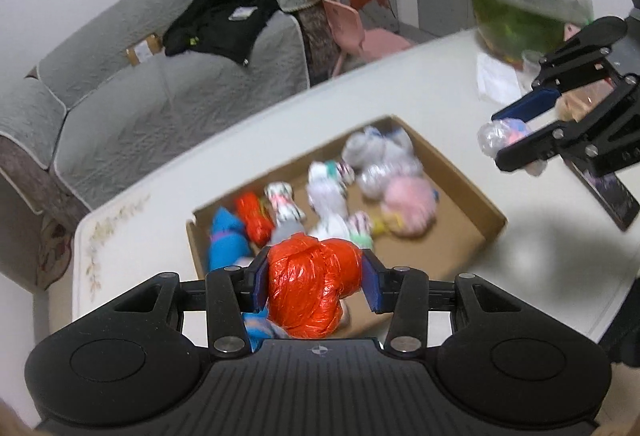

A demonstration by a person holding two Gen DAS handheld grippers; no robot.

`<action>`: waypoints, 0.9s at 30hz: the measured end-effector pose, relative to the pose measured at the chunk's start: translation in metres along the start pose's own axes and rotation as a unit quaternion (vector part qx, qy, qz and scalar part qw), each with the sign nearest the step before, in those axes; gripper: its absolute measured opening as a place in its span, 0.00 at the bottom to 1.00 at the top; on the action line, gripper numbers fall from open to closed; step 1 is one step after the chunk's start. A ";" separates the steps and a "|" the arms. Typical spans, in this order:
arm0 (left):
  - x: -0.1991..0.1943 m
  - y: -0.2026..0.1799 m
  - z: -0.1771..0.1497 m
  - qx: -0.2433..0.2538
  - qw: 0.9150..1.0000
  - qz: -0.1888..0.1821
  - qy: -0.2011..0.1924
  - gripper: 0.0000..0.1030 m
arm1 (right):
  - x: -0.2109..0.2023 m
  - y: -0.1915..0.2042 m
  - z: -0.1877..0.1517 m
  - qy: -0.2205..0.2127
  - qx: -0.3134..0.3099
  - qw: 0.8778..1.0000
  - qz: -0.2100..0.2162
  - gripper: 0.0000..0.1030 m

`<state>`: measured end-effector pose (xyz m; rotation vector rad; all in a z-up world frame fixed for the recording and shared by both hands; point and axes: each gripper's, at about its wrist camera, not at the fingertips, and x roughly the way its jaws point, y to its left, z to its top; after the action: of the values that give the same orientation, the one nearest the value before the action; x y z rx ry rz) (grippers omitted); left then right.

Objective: Organize objects
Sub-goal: 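Carry both held bundles over the cardboard tray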

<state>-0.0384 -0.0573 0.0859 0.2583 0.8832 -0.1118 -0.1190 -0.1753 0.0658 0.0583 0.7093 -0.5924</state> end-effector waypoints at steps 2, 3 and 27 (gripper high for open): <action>0.008 0.002 0.010 -0.005 1.000 -0.004 -0.006 0.50 | 0.012 -0.003 0.011 -0.002 -0.005 1.000 -0.001 0.29; 0.013 0.002 0.014 -0.010 1.000 -0.009 -0.009 0.50 | 0.015 -0.003 0.014 -0.002 -0.007 1.000 -0.003 0.29; 0.158 -0.031 -0.018 0.004 0.990 -0.094 0.102 0.50 | 0.118 -0.010 -0.023 0.148 -0.047 0.988 0.025 0.29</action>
<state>0.0411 -0.0809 -0.0529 0.1958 1.1098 -0.2671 -0.0668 -0.2357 -0.0243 0.0774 1.0209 -0.5065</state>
